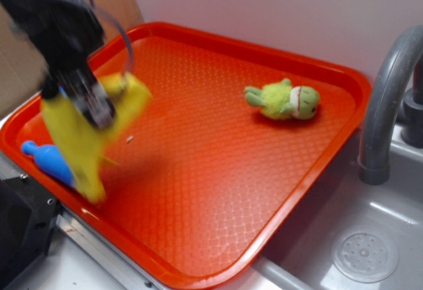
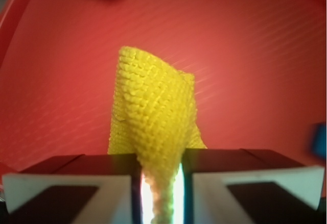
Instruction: Grab the yellow cloth.
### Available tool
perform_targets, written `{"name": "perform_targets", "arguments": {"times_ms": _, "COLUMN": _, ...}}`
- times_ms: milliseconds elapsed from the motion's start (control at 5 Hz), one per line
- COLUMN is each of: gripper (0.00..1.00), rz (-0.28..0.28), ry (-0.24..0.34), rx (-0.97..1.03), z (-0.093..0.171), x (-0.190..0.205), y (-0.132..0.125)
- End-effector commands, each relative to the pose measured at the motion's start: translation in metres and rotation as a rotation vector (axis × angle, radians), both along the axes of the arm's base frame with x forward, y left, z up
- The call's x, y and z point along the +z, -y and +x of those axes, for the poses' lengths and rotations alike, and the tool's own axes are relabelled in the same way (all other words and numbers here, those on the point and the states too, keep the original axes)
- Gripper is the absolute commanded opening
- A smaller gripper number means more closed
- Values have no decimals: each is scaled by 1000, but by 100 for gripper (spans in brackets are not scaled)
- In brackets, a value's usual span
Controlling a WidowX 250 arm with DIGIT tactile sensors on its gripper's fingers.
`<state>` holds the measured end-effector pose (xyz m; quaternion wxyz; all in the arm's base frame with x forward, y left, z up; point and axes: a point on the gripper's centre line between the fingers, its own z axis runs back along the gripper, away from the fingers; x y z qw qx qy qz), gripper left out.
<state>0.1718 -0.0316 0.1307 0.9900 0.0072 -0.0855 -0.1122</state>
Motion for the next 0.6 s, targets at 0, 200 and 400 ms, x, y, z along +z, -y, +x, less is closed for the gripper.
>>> {"name": "perform_targets", "arguments": {"times_ms": 0, "gripper": 0, "rz": -45, "ry": -42, "rx": 221, "z": 49, "x": 80, "y": -60}}
{"name": "perform_targets", "arguments": {"times_ms": 200, "gripper": 0, "rz": -39, "ry": -55, "rx": 250, "z": 59, "x": 86, "y": -62}}
{"name": "perform_targets", "arguments": {"times_ms": 400, "gripper": 0, "rz": -37, "ry": -51, "rx": 266, "z": 59, "x": 83, "y": -62}}
